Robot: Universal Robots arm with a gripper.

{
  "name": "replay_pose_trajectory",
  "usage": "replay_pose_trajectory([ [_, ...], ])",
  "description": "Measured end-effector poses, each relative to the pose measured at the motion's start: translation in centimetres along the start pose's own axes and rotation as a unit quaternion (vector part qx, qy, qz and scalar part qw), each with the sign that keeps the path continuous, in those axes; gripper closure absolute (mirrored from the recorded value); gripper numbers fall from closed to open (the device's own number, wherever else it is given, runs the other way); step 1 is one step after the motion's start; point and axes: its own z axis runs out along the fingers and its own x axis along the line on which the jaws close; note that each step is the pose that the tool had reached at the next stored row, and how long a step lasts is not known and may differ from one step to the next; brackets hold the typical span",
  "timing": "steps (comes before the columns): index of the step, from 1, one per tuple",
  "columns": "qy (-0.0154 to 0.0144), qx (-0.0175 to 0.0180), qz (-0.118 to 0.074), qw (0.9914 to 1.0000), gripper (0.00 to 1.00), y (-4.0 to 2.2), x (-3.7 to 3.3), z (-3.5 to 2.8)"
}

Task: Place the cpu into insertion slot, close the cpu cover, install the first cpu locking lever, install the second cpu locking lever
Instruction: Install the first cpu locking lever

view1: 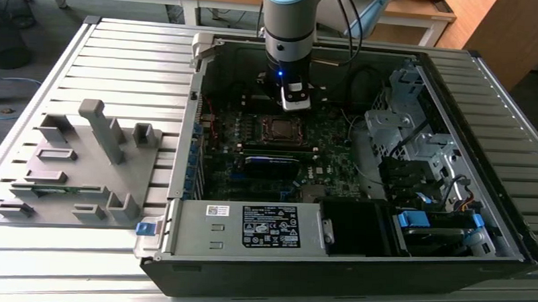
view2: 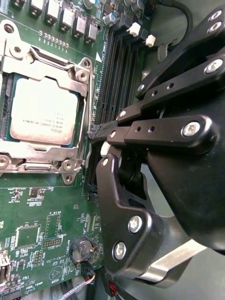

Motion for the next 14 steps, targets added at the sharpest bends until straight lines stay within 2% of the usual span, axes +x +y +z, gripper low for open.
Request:
replay_pose_trajectory([
  [4,-0.0007,0.0017,0.0,1.0,0.89,-0.02,0.0,0.05],
  [14,-0.0013,0.0029,0.0,0.99999,0.89,0.03,-0.09,0.16],
])
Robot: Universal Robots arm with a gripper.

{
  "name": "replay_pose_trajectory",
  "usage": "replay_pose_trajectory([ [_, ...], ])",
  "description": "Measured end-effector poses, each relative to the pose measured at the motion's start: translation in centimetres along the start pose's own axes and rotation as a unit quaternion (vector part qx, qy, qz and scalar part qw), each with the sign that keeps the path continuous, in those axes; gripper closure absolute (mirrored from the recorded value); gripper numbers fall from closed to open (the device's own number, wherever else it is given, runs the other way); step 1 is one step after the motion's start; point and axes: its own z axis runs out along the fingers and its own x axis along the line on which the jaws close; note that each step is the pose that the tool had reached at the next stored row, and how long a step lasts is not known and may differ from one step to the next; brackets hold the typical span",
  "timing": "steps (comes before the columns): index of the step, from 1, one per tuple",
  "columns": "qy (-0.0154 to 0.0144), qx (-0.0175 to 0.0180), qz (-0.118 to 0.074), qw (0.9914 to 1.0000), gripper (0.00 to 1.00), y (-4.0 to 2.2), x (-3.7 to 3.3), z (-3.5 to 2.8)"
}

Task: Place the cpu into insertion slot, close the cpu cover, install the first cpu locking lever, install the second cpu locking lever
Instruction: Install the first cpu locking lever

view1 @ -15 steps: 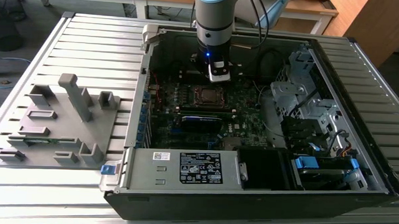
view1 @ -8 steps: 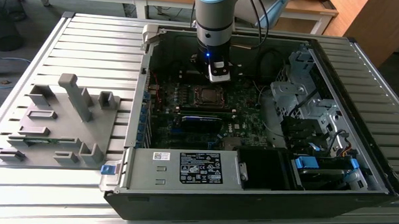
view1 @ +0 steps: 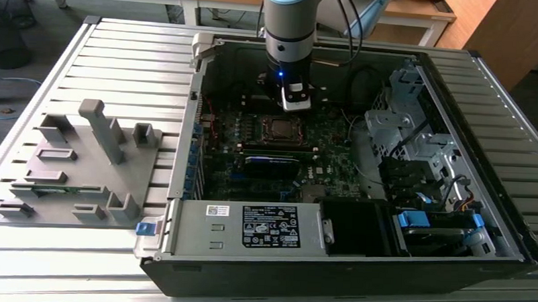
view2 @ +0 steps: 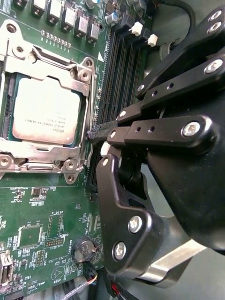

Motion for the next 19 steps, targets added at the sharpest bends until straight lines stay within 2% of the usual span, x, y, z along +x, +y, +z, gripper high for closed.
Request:
replay_pose_trajectory([
  [9,-0.0012,0.0028,0.0,1.0,0.89,0.09,-0.1,0.03],
  [15,-0.0017,0.0036,0.0,0.99999,0.89,0.38,0.04,0.08],
  [19,-0.0028,0.0061,0.0,0.99998,0.89,0.43,0.05,0.09],
])
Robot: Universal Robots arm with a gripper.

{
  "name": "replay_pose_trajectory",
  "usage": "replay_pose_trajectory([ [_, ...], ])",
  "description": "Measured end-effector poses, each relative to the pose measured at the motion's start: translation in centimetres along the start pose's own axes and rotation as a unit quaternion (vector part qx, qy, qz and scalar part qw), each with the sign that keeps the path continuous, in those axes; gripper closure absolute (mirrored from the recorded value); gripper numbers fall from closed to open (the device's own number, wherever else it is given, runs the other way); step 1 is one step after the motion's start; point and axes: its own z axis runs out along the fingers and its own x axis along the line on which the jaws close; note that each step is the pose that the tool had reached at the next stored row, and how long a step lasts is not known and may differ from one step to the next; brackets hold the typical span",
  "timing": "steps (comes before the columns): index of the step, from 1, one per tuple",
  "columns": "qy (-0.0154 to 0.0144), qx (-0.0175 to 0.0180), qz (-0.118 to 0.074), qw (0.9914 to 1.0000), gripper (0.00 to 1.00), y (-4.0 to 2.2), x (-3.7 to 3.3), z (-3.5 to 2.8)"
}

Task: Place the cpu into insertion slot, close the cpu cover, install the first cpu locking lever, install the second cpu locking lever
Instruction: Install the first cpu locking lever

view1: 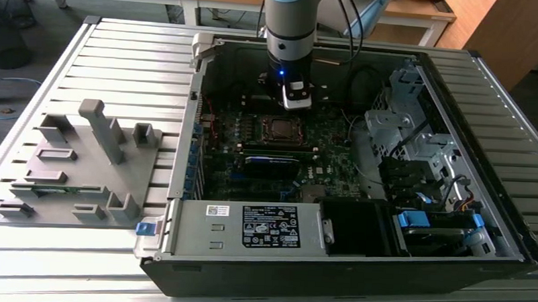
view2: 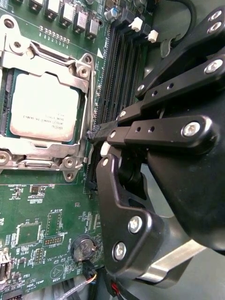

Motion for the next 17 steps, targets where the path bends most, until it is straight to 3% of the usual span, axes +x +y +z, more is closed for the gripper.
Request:
replay_pose_trajectory([
  [5,-0.0007,0.0017,0.0,1.0,0.89,0.1,0.0,-0.31],
  [17,-0.001,0.0022,0.0,1.0,0.89,0.31,0.09,-0.3],
])
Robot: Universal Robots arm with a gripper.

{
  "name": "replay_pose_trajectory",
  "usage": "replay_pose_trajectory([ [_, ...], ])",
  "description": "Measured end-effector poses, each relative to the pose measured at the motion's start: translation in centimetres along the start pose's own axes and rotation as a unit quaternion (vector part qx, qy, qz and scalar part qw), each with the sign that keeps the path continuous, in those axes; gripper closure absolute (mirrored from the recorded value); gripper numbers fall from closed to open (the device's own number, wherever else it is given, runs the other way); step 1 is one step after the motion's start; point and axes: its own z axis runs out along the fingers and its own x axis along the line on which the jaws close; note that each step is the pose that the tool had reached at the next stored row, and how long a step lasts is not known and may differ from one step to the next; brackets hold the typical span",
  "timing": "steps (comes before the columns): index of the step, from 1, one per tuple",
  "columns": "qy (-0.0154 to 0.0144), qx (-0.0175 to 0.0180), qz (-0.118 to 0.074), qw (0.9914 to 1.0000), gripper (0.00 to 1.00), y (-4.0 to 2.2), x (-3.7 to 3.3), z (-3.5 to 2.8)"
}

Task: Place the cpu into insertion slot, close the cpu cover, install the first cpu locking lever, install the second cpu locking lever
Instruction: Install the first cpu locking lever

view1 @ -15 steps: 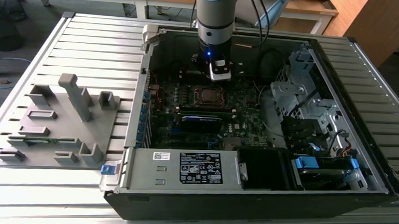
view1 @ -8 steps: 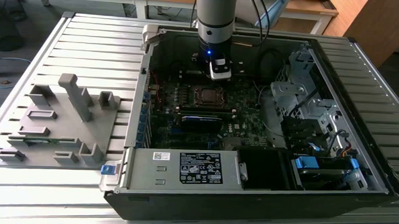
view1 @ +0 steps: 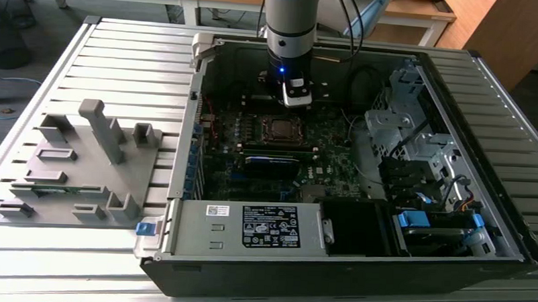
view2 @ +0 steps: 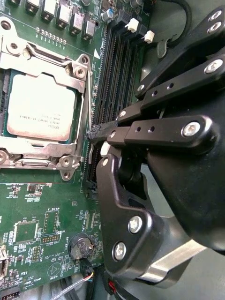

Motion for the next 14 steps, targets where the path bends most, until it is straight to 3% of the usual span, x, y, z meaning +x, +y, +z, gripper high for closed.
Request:
replay_pose_trajectory([
  [14,-0.0007,0.0016,0.0,1.0,0.89,0.12,-0.13,0.03],
])
